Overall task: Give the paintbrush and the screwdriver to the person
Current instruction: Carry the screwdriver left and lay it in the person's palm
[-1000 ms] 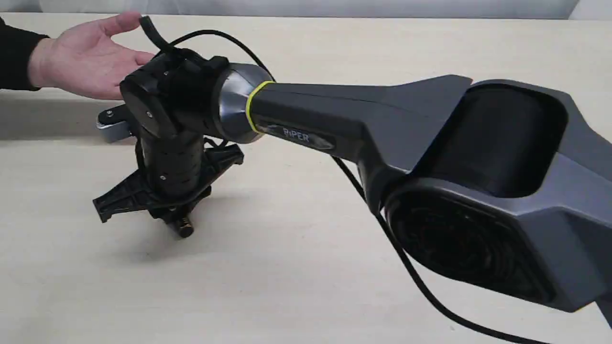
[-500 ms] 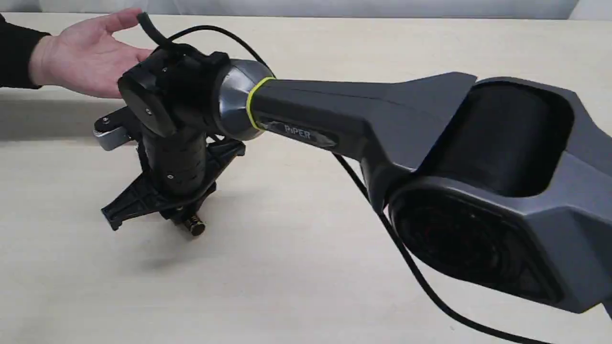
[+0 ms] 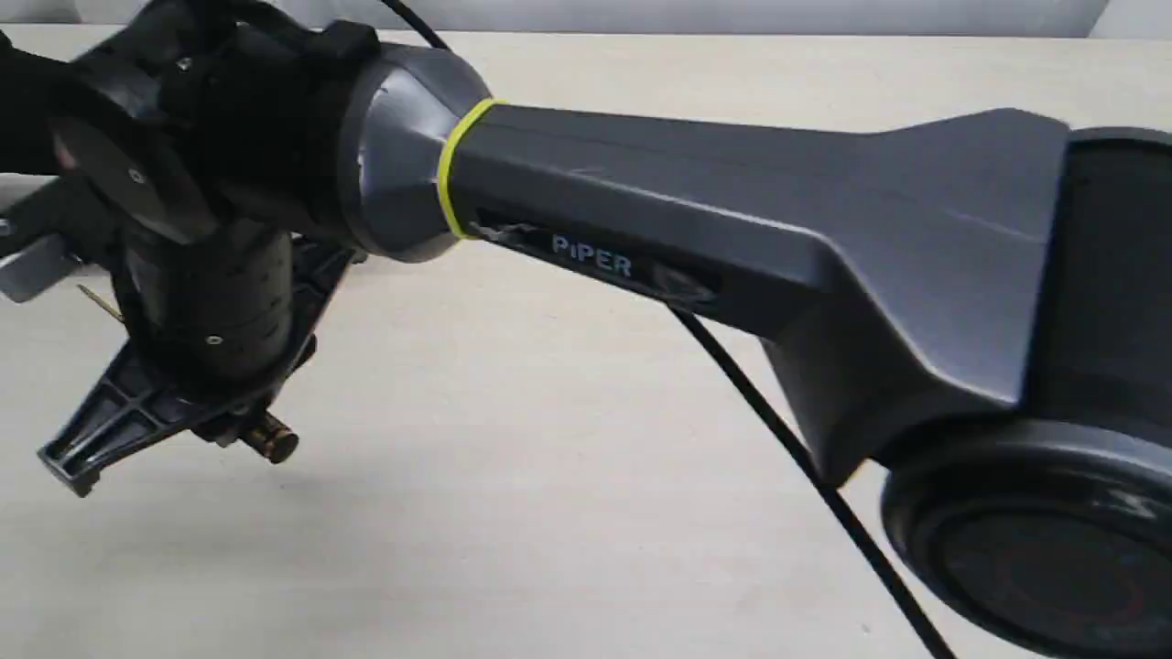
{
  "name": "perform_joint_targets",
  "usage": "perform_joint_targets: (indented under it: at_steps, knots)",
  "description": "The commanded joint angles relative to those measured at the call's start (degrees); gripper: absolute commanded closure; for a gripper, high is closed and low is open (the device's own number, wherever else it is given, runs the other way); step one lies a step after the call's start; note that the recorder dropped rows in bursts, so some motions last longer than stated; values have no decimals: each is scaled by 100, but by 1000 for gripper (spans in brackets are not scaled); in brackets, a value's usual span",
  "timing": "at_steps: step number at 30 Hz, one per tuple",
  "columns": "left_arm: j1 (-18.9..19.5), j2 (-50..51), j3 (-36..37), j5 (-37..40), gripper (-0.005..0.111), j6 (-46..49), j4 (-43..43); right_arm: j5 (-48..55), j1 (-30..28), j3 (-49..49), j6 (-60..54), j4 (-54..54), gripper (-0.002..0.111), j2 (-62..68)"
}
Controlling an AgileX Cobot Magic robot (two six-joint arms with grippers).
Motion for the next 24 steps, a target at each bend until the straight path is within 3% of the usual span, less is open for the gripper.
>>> perform_joint_targets:
  at_steps: [1,14,24]
  knots:
    - [-48,-14,12,-68,107,-12,-14,-508,-91,-6,-38,-88,104,-285]
    - [-48,-14,12,-68,107,-12,-14,-619,-744,-1327,-87,-94,104,-103]
    - [-48,-14,12,-60,107,-12,-27,-961,-898,-1476,-305,-68,104,700]
